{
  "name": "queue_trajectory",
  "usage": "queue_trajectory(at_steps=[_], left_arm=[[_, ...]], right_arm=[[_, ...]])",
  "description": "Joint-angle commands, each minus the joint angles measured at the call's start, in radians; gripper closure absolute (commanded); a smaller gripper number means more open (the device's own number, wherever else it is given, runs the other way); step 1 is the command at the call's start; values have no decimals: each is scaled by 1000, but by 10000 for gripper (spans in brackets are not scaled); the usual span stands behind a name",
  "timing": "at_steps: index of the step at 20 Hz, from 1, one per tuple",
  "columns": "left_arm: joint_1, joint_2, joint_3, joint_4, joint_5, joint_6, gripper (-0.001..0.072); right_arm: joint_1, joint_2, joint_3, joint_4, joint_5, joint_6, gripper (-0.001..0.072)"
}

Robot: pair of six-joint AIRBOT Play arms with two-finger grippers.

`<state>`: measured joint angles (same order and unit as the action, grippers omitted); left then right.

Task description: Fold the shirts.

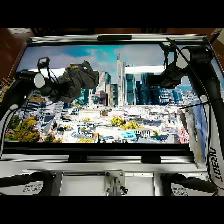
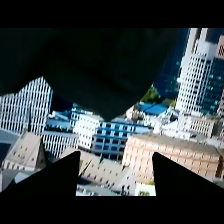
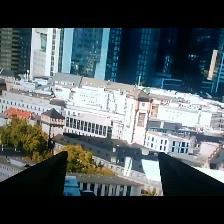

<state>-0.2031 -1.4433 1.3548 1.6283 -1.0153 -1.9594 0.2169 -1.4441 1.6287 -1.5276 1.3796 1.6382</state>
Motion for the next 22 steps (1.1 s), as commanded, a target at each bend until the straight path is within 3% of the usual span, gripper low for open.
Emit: queue_trajectory(at_steps=[1,2,5,7,11,12,13,14,18,22], left_arm=[[49,-201,272,-6,87,-11,74],[70,-289,392,-6,63,3,-2],[105,-517,676,-6,-71,76,-3],[109,-593,720,-6,-106,116,-3],[108,-660,705,-9,-98,115,1],[107,-669,700,-14,-97,115,80],[106,-671,697,-18,-100,115,406],[105,-665,698,-25,-103,117,670],[94,-508,703,-25,-71,162,675],[5,-122,702,-25,-48,277,675]], right_arm=[[1,0,0,22,-8,-1,39],[1,0,0,36,0,-1,39],[1,0,0,66,49,-1,39],[1,0,0,85,78,-1,39],[1,0,0,135,93,-2,39],[1,0,0,158,109,-2,39],[1,0,0,180,129,-7,39],[1,0,0,197,149,-19,39],[1,0,0,235,238,-21,39],[0,47,11,205,360,-10,39]])
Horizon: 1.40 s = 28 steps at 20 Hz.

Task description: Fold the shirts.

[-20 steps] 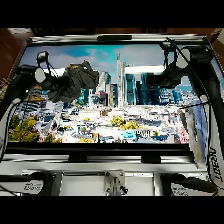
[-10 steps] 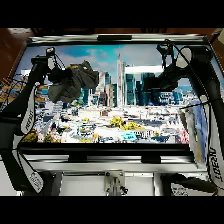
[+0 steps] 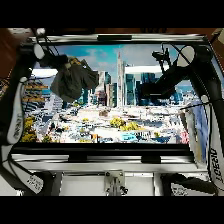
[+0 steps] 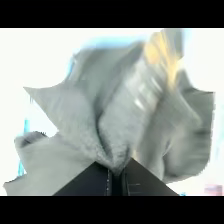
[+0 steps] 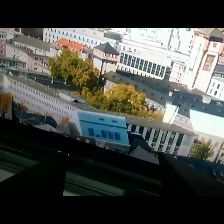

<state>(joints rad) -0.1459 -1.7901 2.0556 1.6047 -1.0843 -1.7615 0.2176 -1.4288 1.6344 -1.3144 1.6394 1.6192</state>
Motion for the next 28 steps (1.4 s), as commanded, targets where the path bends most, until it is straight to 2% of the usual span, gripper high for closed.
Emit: queue_trajectory(at_steps=[1,4,7,11,14,15,17,19,22,24,26,28], left_arm=[[-96,338,1,-1,21,85,675],[-254,602,-25,-2,-17,50,675],[-478,768,-142,-5,-89,-7,675],[-747,813,-418,-5,-82,-145,674],[-873,764,-697,-5,55,-241,669],[-897,737,-786,-5,87,-242,566],[-908,677,-901,-5,84,-286,7],[-873,640,-906,0,-20,-283,-2],[-745,682,-826,54,-229,-172,-1],[-626,749,-796,40,-321,-116,-1],[-512,816,-829,-66,-383,-88,-1],[-447,870,-941,-192,-390,-63,-1]], right_arm=[[0,72,6,-29,105,13,39],[-1,247,6,-172,103,32,39],[-1,438,6,-358,103,88,39],[-1,636,6,-476,106,161,39],[-1,703,5,-458,140,202,39],[-1,710,5,-437,165,204,39],[-1,710,-1,-376,206,204,39],[0,708,-27,-311,202,204,39],[-1,705,-92,-280,177,198,39],[-1,704,-167,-299,159,161,39],[-1,704,-275,-330,136,114,39],[-1,704,-417,-332,74,87,39]])
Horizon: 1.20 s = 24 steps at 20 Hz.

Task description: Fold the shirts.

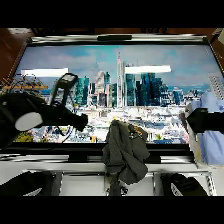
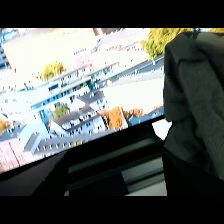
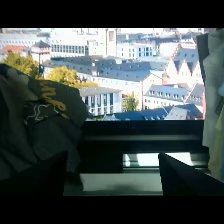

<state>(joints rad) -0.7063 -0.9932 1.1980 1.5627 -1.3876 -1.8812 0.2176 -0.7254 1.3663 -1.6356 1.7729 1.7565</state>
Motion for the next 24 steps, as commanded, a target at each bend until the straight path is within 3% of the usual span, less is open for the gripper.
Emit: queue_trajectory(at_steps=[1,3,7,11,12,16,24], left_arm=[[117,89,-156,-200,-79,56,-1],[105,90,-320,-351,9,55,0],[23,57,-562,-653,394,56,1],[-76,-32,-587,-800,562,65,3],[-85,-45,-587,-853,587,105,3],[-84,-46,-568,-852,538,179,3],[-83,-46,-527,-807,416,194,4]], right_arm=[[-1,-1,-225,-11,-105,-63,39],[-5,-32,-343,7,-171,-80,39],[-89,-217,-396,246,-191,-183,39],[-111,-367,-396,315,-218,-214,39],[-112,-393,-396,325,-225,-225,39],[-112,-443,-396,338,-230,-252,39],[-112,-443,-396,337,-230,-277,39]])
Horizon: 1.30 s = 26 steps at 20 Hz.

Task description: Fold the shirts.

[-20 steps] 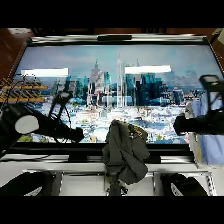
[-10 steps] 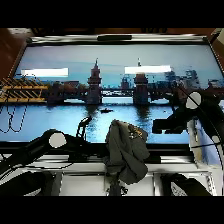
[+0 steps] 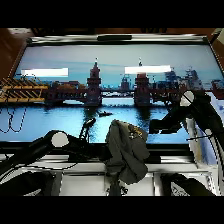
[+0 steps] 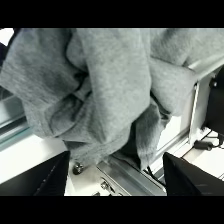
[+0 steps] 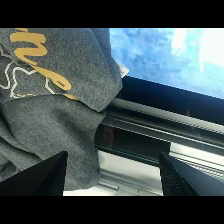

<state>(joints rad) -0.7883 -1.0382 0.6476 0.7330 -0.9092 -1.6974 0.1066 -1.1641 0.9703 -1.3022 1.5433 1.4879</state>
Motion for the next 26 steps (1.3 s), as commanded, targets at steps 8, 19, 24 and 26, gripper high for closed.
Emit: queue_trajectory(at_steps=[8,19,24,26], left_arm=[[27,-99,76,48,-15,-27,87],[20,-258,134,-20,-10,20,214],[21,-298,136,-77,3,113,670],[23,-298,144,-76,11,116,673]], right_arm=[[-1,-4,0,49,-72,-9,39],[3,-33,0,91,-119,-27,39],[3,-150,0,119,-126,-79,38],[3,-196,0,138,-127,-89,39]])
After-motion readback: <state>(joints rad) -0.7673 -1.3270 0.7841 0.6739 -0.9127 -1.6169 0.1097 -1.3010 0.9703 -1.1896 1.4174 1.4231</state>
